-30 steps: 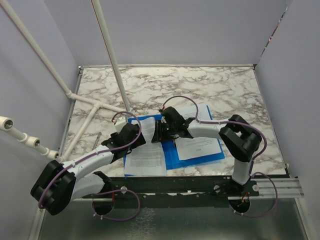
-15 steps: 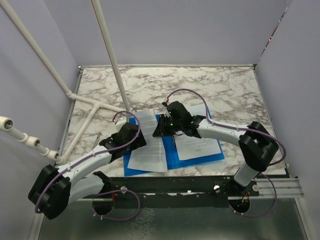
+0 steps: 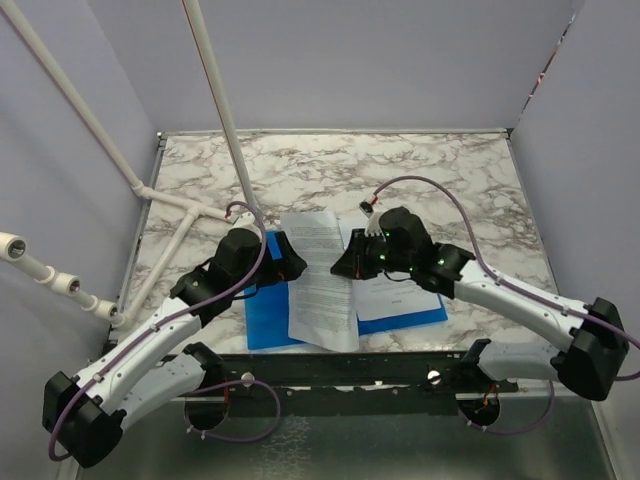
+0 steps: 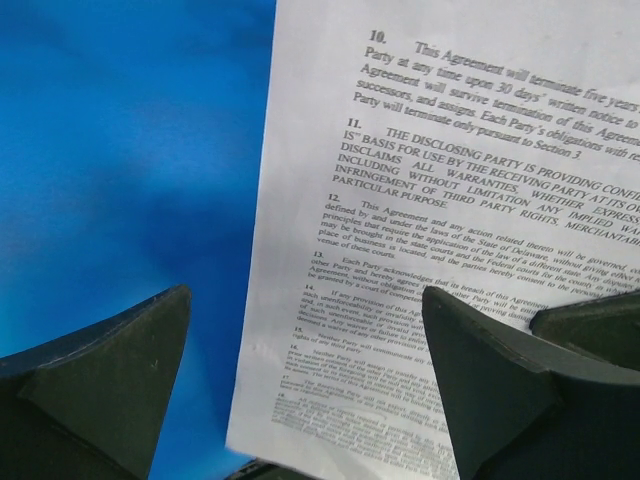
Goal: Put the files into the folder
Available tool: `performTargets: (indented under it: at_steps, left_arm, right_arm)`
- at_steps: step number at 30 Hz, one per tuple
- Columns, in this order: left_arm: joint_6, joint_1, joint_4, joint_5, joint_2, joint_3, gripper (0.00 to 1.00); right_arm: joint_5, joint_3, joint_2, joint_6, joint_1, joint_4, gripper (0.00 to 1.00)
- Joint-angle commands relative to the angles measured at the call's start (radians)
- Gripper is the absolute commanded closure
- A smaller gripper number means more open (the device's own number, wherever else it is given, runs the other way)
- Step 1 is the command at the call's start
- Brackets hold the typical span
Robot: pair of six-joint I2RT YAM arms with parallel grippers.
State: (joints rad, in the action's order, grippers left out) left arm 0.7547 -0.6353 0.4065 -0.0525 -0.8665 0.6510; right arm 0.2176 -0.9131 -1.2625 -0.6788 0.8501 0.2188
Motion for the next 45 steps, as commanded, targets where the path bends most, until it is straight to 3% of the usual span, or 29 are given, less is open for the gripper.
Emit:
performTargets:
  at_steps: [1,13,20,28,39,42,43,44,45]
  left_arm:
    - [-0.059,0.007,0.04,0.139,0.06,0.052,0.01]
    - [-0.116,0.008,-0.063,0.452,0.172,0.066,0.01]
    - [-0.021,0.008,-0.262,0.659,0.235,0.017,0.01]
    - [-0.012,0.008,-0.288,0.733,0.273,0.007,0.06]
    - [0.031,0.008,-0.364,0.772,0.312,-0.032,0.43]
    - [0.057,0.008,-0.405,0.788,0.319,-0.049,0.63]
    - [0.069,0.009,-0.435,0.789,0.322,-0.054,0.74]
    - [0.079,0.008,-0.451,0.787,0.325,-0.059,0.92]
    - [0.087,0.008,-0.463,0.782,0.328,-0.063,1.0]
  right_arm:
    - [-0.03,0.038,0.139,0.034,0.006,0.096,0.82]
    - [0.053,0.029,0.419,0.035,0.005,0.194,0.82]
    - [0.125,-0.009,0.429,0.019,0.006,0.158,0.82]
    - [0.209,-0.044,0.4,-0.008,0.005,0.078,0.82]
    - [0.21,-0.072,0.44,0.002,0.005,0.064,0.82]
    - [0.209,-0.066,0.442,0.001,0.006,0.063,0.82]
    - [0.212,-0.061,0.442,0.002,0.006,0.059,0.82]
    - [0.215,-0.057,0.44,0.002,0.006,0.055,0.82]
    - [0.218,-0.054,0.44,0.002,0.005,0.051,0.82]
